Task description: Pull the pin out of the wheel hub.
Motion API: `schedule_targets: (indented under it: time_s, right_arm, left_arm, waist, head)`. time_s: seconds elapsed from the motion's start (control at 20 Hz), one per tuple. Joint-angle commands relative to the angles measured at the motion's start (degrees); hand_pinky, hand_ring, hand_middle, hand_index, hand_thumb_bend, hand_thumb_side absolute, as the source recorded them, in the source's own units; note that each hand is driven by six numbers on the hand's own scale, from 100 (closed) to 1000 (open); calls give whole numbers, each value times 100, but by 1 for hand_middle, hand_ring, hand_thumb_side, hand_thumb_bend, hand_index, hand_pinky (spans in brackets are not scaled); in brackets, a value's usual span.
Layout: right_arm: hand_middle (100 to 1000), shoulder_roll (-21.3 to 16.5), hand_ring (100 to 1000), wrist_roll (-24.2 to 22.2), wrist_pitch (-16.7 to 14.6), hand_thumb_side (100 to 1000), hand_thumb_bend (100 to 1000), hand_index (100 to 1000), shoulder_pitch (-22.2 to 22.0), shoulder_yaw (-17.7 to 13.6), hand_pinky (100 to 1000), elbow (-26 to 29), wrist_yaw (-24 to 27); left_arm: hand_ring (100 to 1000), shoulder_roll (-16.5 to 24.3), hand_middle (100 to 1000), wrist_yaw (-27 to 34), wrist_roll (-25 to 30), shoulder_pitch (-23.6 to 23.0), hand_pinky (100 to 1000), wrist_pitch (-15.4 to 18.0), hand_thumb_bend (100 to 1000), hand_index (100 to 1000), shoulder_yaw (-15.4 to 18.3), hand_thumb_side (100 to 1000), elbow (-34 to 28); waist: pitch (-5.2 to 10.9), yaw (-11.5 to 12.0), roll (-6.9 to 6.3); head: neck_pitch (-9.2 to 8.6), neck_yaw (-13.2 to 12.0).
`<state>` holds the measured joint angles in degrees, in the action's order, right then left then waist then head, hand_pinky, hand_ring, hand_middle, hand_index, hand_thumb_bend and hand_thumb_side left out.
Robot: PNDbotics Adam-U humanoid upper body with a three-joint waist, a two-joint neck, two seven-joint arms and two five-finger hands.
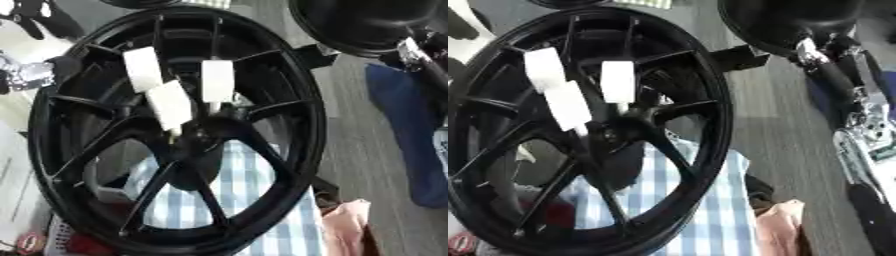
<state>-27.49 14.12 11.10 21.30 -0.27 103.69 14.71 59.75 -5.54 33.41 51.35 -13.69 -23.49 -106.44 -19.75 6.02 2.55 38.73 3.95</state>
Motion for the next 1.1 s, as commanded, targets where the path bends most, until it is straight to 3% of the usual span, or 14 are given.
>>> schedule_targets:
  time_s: [0.05, 0.45, 0.55, 0.85, 1.1]
  right_arm:
    - [631, -164, 636, -3, 11, 450, 183, 675, 27, -7, 790, 24, -39]
    - [629, -128, 635, -26, 10, 452, 181, 674, 73, 24, 789, -20, -22]
    - [629, -113, 635, -30, 7, 453, 181, 674, 92, 32, 789, -34, -14]
    - [627, -70, 634, -37, -13, 454, 181, 673, 133, 48, 789, -51, -1]
    - [625, -43, 631, -18, -37, 456, 180, 671, 131, 50, 788, -57, 10]
  left_arm:
    - [856, -179, 802, -41, -12, 353, 814, -275, 336, 873, -169, 748, 159]
    - [887, -767, 815, 168, 28, 953, 844, -903, 425, 889, -537, 687, 379]
    - [888, -854, 815, 110, 153, 1032, 846, -997, 460, 889, -571, 717, 426]
    - [881, -1000, 813, -413, 524, 1076, 841, -1075, 463, 883, -631, 670, 659]
    - [874, -1083, 810, -771, 644, 1054, 833, -975, 412, 878, -660, 607, 881]
  waist:
    - [148, 6, -37]
    - [102, -33, -59]
    - [82, -48, -68]
    - [18, -104, -79]
    - [-24, -129, -73]
  head:
    - [5, 1]
    - [15, -49]
    - [5, -76]
    - [-15, -139]
    - [-24, -196]
